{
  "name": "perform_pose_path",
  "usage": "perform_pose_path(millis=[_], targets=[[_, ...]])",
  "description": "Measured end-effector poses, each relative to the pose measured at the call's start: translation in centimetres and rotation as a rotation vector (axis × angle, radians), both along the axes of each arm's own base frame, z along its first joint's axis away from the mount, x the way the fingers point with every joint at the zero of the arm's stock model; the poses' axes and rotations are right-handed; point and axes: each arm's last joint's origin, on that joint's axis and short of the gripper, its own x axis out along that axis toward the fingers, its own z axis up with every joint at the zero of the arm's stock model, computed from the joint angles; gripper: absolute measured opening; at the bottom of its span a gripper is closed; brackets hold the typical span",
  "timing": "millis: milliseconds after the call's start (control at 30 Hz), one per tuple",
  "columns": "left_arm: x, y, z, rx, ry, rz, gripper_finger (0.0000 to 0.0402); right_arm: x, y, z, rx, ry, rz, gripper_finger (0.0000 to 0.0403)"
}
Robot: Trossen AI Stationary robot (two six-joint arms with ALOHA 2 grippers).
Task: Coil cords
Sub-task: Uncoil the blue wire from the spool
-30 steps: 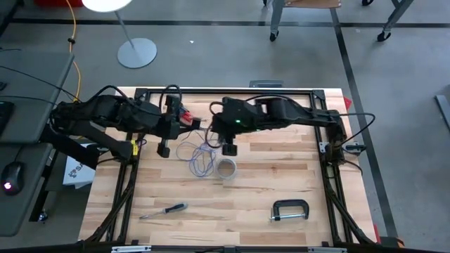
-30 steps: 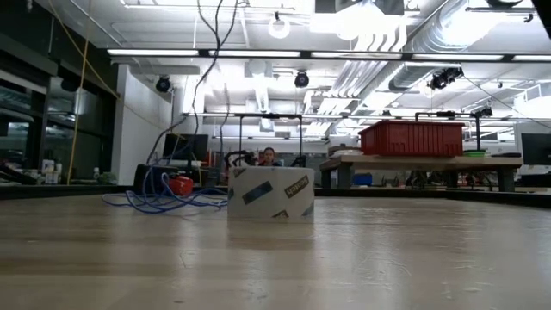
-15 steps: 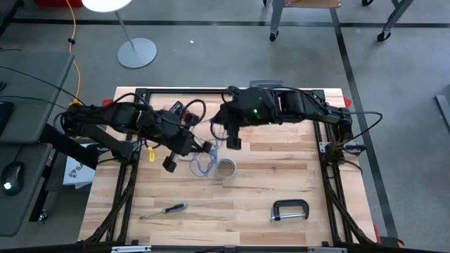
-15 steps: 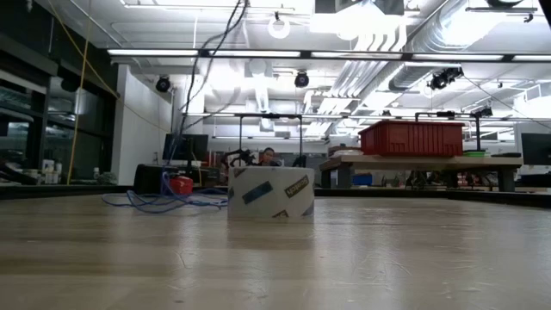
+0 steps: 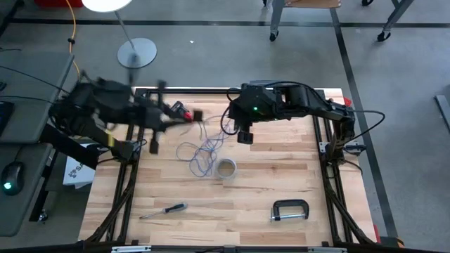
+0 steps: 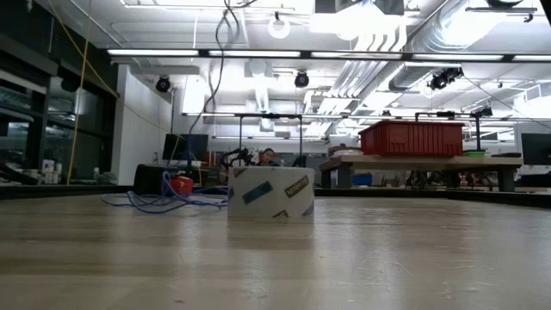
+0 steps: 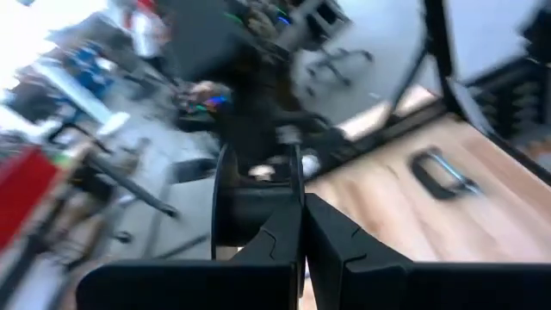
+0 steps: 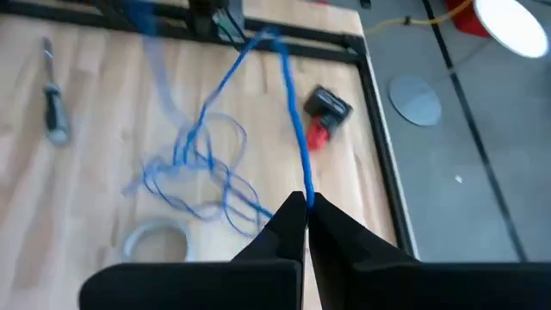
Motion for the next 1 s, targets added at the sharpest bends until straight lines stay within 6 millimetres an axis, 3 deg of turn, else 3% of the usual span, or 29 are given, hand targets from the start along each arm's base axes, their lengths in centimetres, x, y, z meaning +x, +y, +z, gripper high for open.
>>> perform_pose_path(millis=[233,533,767,1000], targets=[[-4.2,1.3,5.6,0.026,-0.318,0.066,0.0000,-2.0,-0.8,1.3,-0.033,-0.012,-0.064,0.0000],[-10.3,2.8,12.1,0.069,-0.933,0.133,0.0001,-4.1,-1.6,1.8,-0.221,0.053,-0.269,0.0000],[-13.8,3.4,14.2,0.108,-1.255,0.146,0.0002,-6.9,-1.6,2.1,-0.122,0.087,-0.408,0.0000],[-14.0,3.5,14.2,0.079,-1.259,0.133,0.0003,-7.6,-1.4,1.4,0.078,0.073,-0.436,0.0000]])
